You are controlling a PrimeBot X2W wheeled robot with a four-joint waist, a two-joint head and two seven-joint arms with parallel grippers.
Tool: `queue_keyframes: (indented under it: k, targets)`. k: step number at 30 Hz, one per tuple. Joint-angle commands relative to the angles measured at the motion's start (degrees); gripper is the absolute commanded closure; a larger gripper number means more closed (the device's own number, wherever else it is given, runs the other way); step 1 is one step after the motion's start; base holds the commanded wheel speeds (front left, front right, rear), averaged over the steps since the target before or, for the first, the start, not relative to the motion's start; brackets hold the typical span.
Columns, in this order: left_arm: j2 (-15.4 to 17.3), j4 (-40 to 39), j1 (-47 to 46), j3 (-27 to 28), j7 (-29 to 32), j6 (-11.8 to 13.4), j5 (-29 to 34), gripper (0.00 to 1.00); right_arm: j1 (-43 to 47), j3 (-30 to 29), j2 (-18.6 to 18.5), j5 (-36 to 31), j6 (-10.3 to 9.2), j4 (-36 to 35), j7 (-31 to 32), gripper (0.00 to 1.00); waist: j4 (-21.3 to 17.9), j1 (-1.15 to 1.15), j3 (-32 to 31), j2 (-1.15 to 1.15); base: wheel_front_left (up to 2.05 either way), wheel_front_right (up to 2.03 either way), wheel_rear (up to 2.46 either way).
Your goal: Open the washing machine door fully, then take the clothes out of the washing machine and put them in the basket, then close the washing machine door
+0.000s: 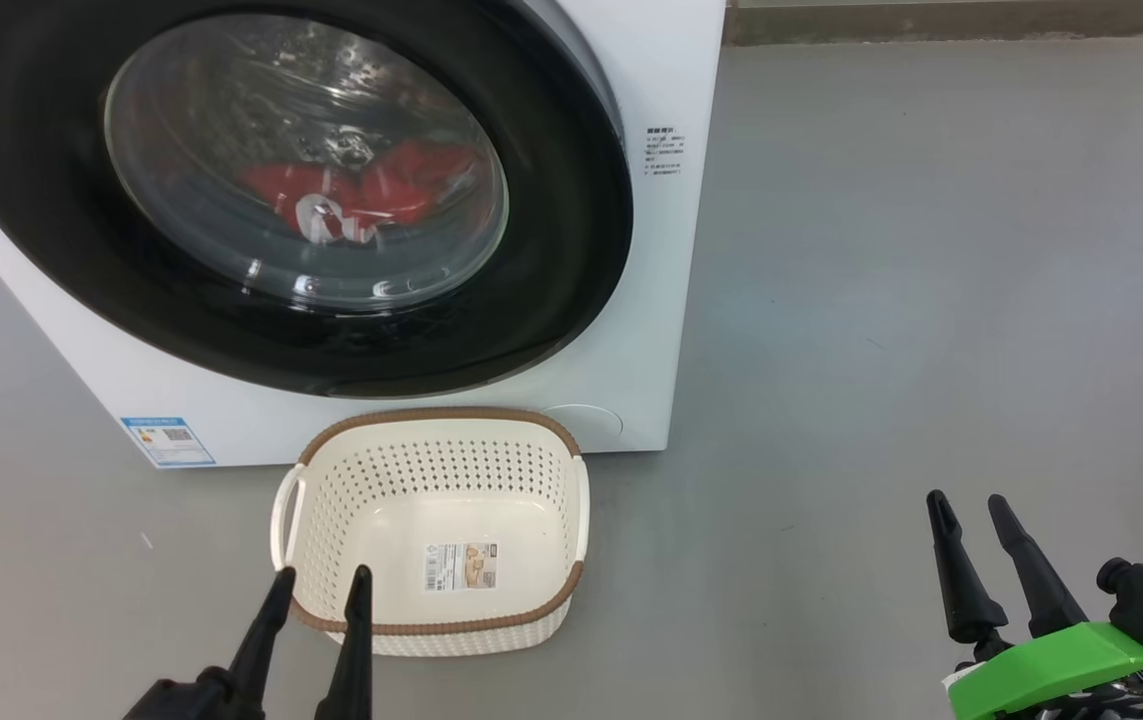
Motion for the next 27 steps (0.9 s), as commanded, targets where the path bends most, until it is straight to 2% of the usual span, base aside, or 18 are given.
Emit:
queue_keyframes:
  k: [1, 19, 27]
  targets:
    - [0.6, -1.9, -0.7, 1.2, -0.9, 0.5, 1.7, 0.00, -0.7, 0.7, -1.2, -1.4, -0.04, -1.8, -0.7, 0.00, -0.1, 0.00, 0.0, 0.00, 0.00, 0.00, 0.00]
    - [0.8, -2.2, -0.6, 1.7, -3.9, 1.4, 10.1, 0.00, 0.8, -0.6, -1.8, -10.7, -0.04, -1.8, -3.8, 0.00, -0.2, 0.00, 0.7, 0.00, 0.00, 0.00, 0.00]
    - [0.8, -0.6, -0.9, 2.6, -4.0, 1.5, 8.2, 0.00, 1.4, -2.2, -1.4, -11.7, -0.04, -1.0, -3.9, 0.00, 0.0, -0.01, 1.0, 0.00, 0.00, 0.00, 0.00]
